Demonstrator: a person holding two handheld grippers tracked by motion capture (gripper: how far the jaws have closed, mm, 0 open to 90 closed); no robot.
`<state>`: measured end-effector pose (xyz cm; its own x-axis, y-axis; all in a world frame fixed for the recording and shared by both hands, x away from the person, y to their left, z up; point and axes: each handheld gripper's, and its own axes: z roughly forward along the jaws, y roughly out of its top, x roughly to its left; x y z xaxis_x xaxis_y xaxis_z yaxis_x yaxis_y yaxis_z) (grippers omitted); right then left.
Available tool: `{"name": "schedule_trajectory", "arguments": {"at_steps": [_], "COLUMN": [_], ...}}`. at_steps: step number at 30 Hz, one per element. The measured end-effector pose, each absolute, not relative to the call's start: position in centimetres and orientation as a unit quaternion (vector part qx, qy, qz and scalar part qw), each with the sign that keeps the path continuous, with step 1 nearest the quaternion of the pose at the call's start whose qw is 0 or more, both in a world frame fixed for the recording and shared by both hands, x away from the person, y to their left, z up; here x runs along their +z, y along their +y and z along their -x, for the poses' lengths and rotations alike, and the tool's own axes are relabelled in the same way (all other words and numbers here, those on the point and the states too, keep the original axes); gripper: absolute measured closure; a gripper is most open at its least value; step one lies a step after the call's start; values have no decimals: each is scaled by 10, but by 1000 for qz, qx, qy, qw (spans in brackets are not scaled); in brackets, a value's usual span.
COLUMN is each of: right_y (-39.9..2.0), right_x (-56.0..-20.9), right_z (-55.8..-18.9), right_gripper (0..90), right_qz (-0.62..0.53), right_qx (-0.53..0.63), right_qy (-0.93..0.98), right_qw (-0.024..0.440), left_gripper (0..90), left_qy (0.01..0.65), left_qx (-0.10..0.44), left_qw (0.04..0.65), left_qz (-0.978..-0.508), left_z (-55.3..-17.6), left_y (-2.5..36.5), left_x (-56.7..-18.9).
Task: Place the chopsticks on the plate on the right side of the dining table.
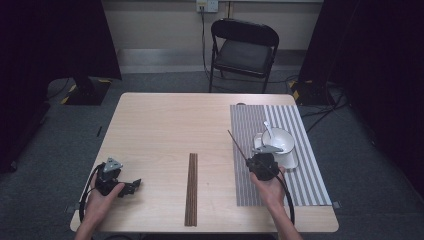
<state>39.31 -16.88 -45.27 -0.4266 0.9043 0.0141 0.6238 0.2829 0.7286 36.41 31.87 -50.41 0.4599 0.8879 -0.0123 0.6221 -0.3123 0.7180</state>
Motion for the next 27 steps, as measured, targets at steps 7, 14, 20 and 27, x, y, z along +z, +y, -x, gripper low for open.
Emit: {"name": "schedule_trajectory", "arguments": {"at_steps": [7,14,20,27], "right_y": [-181,-192,-204,-214], "right_x": [-450,-451,-455,-459], "right_z": [-396,-399,-403,-407], "right_gripper": [858,858,858,858], "right_qz": [-509,-519,-534,-545], "right_qx": [340,337,331,320], "right_qy": [762,756,749,745], "right_qw": [211,211,211,216], "left_gripper": [0,0,0,0], "left_qy": [481,481,481,481], "left_qx": [198,198,198,198], "left_qw": [336,336,336,335], "left_qz": [-786,-786,-786,-786], "left_z": [-364,-364,-364,-364], "left_y": [319,319,319,319], "left_x": [-504,-504,-504,-504]}}
